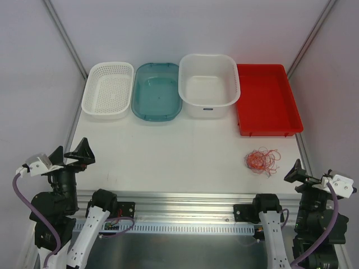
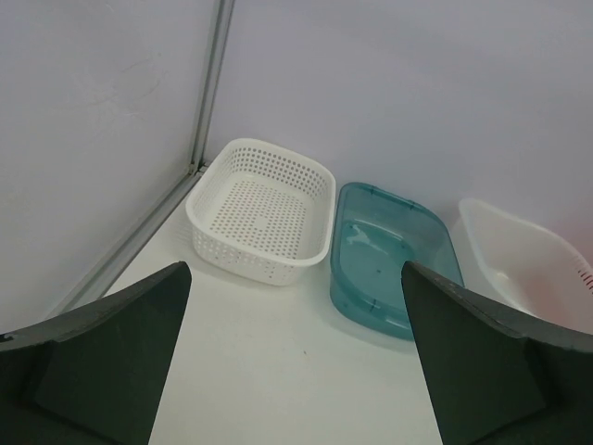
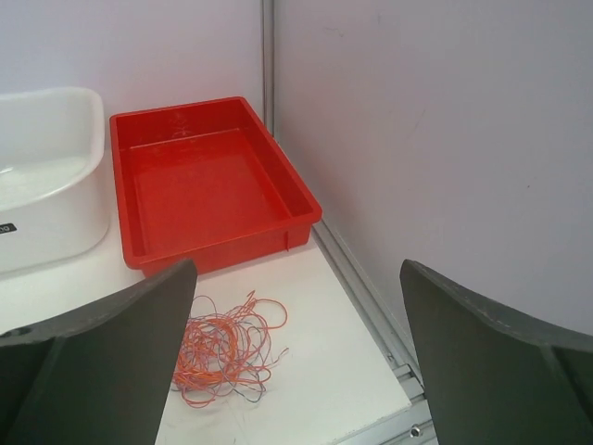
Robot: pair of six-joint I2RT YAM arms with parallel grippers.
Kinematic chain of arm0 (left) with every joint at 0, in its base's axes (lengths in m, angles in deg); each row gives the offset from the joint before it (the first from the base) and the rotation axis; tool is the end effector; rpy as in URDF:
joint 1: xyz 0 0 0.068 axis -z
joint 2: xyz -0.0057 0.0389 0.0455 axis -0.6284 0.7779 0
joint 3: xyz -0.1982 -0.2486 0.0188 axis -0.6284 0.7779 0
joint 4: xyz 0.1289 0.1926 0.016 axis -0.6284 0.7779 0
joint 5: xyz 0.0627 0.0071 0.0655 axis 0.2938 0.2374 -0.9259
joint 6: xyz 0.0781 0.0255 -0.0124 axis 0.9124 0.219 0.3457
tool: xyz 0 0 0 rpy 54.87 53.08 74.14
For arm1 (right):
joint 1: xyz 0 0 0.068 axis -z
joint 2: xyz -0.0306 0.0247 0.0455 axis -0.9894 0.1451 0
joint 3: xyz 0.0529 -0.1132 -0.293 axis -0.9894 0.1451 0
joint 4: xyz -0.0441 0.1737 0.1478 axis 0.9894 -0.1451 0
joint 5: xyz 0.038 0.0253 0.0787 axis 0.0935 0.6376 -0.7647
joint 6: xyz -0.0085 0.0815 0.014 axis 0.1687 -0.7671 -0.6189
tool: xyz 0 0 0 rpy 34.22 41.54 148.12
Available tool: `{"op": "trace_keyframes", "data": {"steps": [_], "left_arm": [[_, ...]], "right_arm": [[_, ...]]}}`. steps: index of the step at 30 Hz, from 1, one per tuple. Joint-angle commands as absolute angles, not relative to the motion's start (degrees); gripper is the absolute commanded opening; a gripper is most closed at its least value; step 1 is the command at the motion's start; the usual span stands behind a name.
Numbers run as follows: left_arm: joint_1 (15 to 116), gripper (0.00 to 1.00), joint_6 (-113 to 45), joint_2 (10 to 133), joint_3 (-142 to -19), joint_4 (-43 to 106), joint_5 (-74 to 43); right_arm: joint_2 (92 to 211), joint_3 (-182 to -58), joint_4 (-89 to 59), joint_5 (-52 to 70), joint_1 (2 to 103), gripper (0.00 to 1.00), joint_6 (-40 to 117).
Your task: Untangle the cables
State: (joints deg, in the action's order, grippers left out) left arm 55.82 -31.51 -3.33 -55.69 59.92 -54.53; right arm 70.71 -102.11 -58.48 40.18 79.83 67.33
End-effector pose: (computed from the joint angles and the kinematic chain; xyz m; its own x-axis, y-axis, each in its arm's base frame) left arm -0.0502 0.0540 0.3618 0.3762 -0.2590 -0.8896 -0.1477 0.9311 -0.3335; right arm -0.0890 -0.0324 0.3593 0.0735 -0.3360 -0.9390 0.4248 0.8624 -0.2754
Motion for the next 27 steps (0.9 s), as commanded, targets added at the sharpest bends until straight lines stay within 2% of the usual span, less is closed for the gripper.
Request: {"op": "trace_keyframes", "data": {"steps": [1, 7, 16, 23, 27], "left_arm": [[56.1, 0.99, -32.7, -9.6, -54.8, 57.3, -55.4], [56.1, 0.99, -33.9, -9.0, -51.9, 56.6, -53.5], [56.2, 0.99, -35.9, -1.4, -47.6, 56.6, -44.7], [56.1, 0.99, -38.5, 8.6, -44.8, 56.8, -35.6], [56.1, 0.99, -38.7, 16.0, -44.1, 56.8, -30.5]], "right_arm": [[60.3, -101.8, -59.3, 40.2, 79.3, 0.97, 67.8], [63.1, -101.3, -62.0, 29.2, 79.3, 0.97, 65.6], [77.8, -100.3, -64.9, 18.1, 79.3, 0.97, 54.9], [93.1, -98.9, -70.8, 25.4, 79.3, 0.97, 39.8], [97.9, -93.4, -67.9, 29.2, 79.3, 0.97, 33.8]]}}
